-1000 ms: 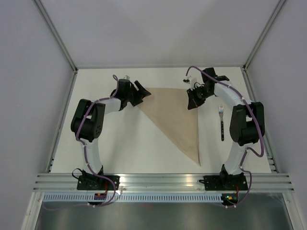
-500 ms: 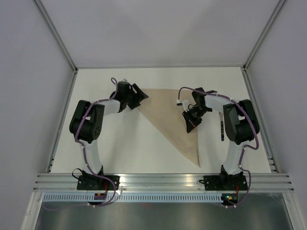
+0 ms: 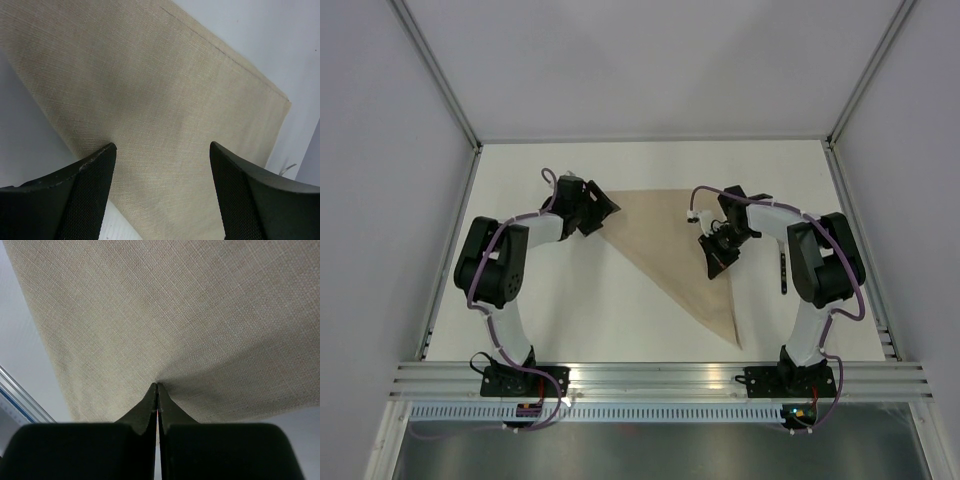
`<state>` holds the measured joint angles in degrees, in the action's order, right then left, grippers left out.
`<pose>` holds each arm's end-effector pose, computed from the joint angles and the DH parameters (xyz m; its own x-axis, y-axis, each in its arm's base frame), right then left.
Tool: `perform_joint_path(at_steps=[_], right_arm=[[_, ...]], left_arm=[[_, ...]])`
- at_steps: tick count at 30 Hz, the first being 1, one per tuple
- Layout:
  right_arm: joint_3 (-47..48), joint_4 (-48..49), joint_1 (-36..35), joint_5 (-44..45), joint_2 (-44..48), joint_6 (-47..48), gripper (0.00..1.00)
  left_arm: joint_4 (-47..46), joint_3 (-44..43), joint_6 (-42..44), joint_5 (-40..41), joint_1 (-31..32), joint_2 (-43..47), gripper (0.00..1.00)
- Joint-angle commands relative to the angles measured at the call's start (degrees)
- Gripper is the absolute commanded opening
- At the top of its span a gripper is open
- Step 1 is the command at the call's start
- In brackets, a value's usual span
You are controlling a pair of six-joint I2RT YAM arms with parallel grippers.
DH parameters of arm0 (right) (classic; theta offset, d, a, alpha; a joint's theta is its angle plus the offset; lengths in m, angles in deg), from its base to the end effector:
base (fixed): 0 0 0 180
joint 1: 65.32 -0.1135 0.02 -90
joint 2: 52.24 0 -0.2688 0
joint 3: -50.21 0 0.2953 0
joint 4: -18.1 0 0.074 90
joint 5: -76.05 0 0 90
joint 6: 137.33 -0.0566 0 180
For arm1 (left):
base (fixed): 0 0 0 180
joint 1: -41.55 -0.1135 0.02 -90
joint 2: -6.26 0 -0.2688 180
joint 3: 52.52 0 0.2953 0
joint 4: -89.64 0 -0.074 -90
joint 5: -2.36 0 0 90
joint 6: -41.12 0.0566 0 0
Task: Fold the napkin, place the utensils inside, and roll it up
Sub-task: Fold the napkin at the center of the board.
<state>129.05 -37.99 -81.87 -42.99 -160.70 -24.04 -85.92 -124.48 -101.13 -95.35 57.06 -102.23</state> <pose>0.3479 0.1320 0.0994 -0.7658 -0.5882 -0.2601 -0.6387 0.6480 0.4150 0.4227 -0.1252 0.1074 -0.6735 -0.6263 -0.3927 -0.2776 0.7066 -0.6509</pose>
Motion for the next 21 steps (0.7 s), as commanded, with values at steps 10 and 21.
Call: perform_joint_path(at_steps=[10, 21], right_arm=[[-2.2, 2.4, -2.7, 6.4, 0.0, 0.1, 0.0], [15.8, -1.5, 4.5, 11.9, 6.6, -6.2, 0.22]], left_arm=[[1.9, -0.9, 1.4, 0.6, -1.4, 2.3, 0.81], [-6.4, -6.0, 5.7, -9.8, -1.4, 6.7, 0.91]])
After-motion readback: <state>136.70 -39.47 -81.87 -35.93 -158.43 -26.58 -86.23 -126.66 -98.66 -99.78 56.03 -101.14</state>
